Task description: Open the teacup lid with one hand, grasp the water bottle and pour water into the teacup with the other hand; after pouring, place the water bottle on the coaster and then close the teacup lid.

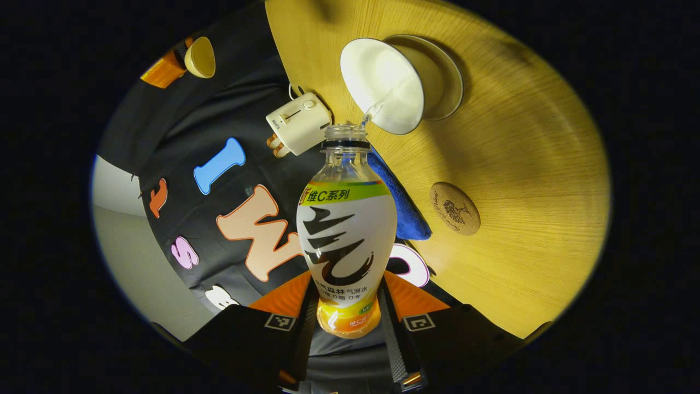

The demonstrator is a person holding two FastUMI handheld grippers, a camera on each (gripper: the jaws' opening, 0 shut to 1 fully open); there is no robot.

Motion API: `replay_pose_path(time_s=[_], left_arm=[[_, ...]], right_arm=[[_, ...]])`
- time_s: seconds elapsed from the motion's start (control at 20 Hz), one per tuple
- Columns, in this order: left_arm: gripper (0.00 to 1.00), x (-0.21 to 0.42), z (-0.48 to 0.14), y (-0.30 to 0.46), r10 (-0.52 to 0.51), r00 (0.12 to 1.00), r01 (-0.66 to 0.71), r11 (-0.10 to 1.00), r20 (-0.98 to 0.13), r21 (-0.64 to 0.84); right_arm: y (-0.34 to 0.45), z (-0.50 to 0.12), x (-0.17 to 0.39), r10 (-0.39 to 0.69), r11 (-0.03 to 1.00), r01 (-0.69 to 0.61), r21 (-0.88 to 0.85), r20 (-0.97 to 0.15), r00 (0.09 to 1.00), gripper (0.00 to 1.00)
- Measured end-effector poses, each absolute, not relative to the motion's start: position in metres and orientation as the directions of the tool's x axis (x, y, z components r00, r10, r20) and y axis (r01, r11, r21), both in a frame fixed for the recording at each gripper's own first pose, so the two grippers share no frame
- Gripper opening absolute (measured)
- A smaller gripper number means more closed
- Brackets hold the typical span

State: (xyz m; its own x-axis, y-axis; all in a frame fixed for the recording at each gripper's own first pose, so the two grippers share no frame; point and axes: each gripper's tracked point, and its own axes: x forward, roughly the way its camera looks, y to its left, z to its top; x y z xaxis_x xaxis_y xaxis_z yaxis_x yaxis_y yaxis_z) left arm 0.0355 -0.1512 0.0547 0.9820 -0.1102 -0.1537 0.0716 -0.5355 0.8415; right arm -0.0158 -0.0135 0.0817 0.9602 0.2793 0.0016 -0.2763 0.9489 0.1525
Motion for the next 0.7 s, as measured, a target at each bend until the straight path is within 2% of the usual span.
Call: replay_pose_path(time_s=[0.7], left_arm=[[0.56, 0.036, 0.039, -0.157, -0.125, 0.974, 0.095, -0.527, -0.188, 0.845]], right_arm=[[-0.008, 0.077, -0.015, 0.291, 0.946, -0.286, 0.151, -0.011, 0.957, 0.29]])
